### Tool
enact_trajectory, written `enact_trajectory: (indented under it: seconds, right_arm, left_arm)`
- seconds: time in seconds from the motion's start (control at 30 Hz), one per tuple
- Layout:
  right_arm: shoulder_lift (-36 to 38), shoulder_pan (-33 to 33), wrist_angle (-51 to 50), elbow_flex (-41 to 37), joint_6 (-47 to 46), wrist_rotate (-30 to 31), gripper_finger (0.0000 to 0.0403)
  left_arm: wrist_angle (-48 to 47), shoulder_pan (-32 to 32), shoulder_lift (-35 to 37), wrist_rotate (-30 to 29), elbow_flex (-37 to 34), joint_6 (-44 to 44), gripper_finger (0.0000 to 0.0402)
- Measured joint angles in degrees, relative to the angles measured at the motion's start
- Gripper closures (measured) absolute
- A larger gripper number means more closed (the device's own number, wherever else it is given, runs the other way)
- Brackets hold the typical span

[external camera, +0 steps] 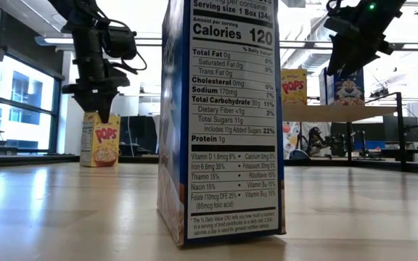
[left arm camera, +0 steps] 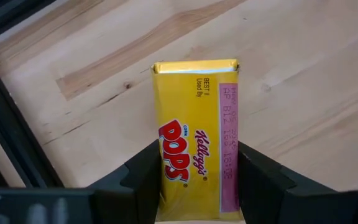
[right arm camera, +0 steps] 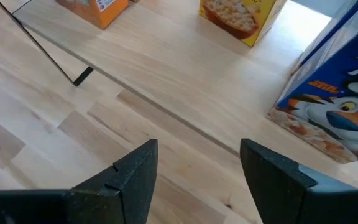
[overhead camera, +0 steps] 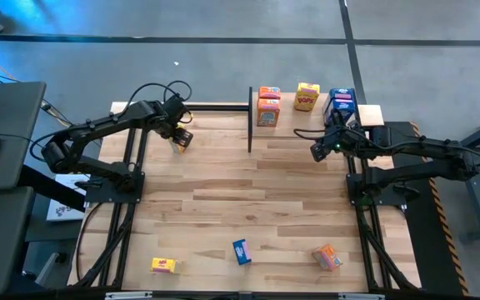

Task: Stack cereal on shelf
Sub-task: Put the top yellow cereal box on the shelf aligned with the other yellow cereal box

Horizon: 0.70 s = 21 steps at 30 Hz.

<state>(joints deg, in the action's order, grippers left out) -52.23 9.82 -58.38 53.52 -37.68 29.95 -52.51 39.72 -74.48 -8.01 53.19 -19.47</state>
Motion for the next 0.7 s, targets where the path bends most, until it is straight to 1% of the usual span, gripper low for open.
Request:
enact_trajectory:
  seconds: [0.13,0.23,0.53,0.7]
  right_arm:
    - [0.0,0.0,0.0,0.0,-1.1,-1.5,0.0182]
    - [0.0,0.0,0.0,0.0,-1.0,-1.5,0.0176]
    - [0.0,0.0,0.9,0.0,-1.2,-0.4,0.0129]
    - [0.0,0.0,1.8,0.0,-0.8,-3.4,0.0126]
  left_arm:
    - [0.0,-0.2,0.0,0.0,0.0,1.3,0.0239]
    - [0.0,-0.8,0.0,0.0,0.0,1.7,0.0239]
    - [0.0,-4.9,1.7,2.5,0.1,1.7,0.0239]
    - [0.0,-7.9,3.3,2.5,0.1,0.7,0.0239]
